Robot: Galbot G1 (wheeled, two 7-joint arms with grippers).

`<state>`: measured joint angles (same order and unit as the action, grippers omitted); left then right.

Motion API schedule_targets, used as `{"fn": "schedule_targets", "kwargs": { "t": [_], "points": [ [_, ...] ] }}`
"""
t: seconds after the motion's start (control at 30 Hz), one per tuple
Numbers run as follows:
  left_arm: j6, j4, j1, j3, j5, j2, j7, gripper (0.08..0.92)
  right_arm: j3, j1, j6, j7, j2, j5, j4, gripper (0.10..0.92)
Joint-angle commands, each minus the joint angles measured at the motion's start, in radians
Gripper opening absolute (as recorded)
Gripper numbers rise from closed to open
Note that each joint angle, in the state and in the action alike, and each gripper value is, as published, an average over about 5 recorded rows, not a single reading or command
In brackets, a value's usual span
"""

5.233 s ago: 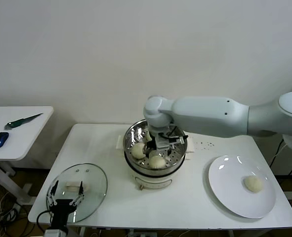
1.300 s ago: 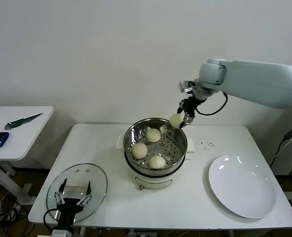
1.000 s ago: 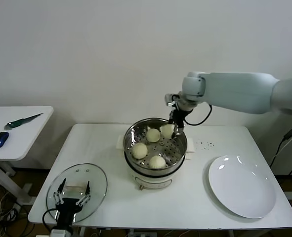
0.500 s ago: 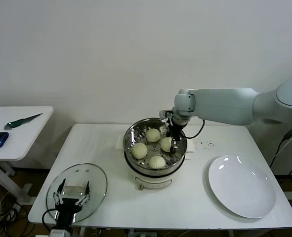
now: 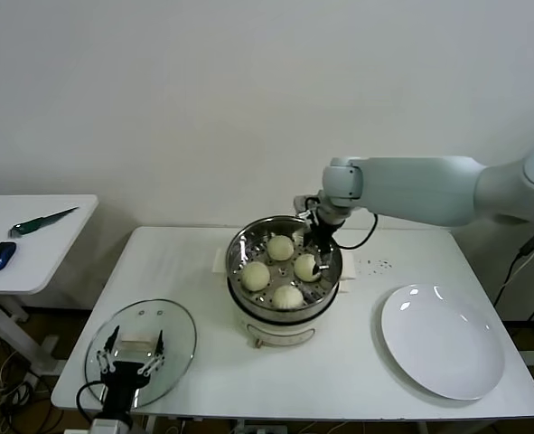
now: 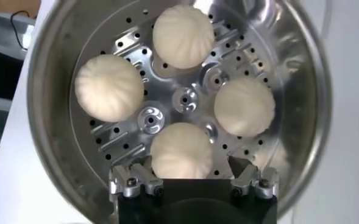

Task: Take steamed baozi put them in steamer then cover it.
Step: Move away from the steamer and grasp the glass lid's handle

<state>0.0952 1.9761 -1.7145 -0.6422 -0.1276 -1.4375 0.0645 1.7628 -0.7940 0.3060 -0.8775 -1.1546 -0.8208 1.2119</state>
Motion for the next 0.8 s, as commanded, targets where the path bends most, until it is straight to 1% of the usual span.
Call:
{"fn": "schedule_targets", "kwargs": {
  "t": [0.03, 0.1, 0.2, 0.27, 0.37, 0.47, 0.57, 0.67, 0.8],
  "points": [
    [-0.003, 0.001, 0.006, -0.002, -0.012, -0.003, 0.001, 0.823, -0.027, -0.069, -0.133, 0.052, 0.195, -0.058, 0.060, 0.823],
    [-0.003, -0.001, 0.011, -0.004, -0.020, -0.004, 0.001, 0.823, -0.020, -0.062, -0.243, 0.172, 0.263, -0.092, 0.093, 0.823],
    [-0.002, -0.005, 0.016, -0.007, -0.042, -0.006, -0.001, 0.823, -0.044, -0.014, -0.413, 0.397, 0.392, -0.135, 0.160, 0.823],
    [-0.002, -0.007, 0.020, -0.008, -0.055, -0.007, -0.004, 0.823, -0.140, 0.080, -0.481, 0.522, 0.485, -0.145, 0.200, 0.823],
    [-0.009, -0.006, 0.030, -0.011, -0.068, -0.010, -0.008, 0.823, -0.385, 0.293, -0.531, 0.645, 0.595, -0.125, 0.235, 0.823],
    [-0.018, -0.002, 0.040, -0.016, -0.082, -0.013, -0.011, 0.823, -0.666, 0.553, -0.554, 0.707, 0.661, -0.087, 0.251, 0.823],
    [-0.028, 0.005, 0.044, -0.018, -0.098, -0.017, -0.011, 0.823, -0.972, 0.833, -0.568, 0.730, 0.688, -0.040, 0.256, 0.823],
    [-0.036, 0.010, 0.046, -0.018, -0.123, -0.024, -0.010, 0.823, -1.266, 1.090, -0.579, 0.761, 0.677, 0.008, 0.254, 0.823],
    [-0.044, 0.012, 0.049, -0.020, -0.176, -0.032, -0.007, 0.823, -1.614, 1.384, -0.580, 0.797, 0.614, 0.060, 0.265, 0.823]
  ]
}}
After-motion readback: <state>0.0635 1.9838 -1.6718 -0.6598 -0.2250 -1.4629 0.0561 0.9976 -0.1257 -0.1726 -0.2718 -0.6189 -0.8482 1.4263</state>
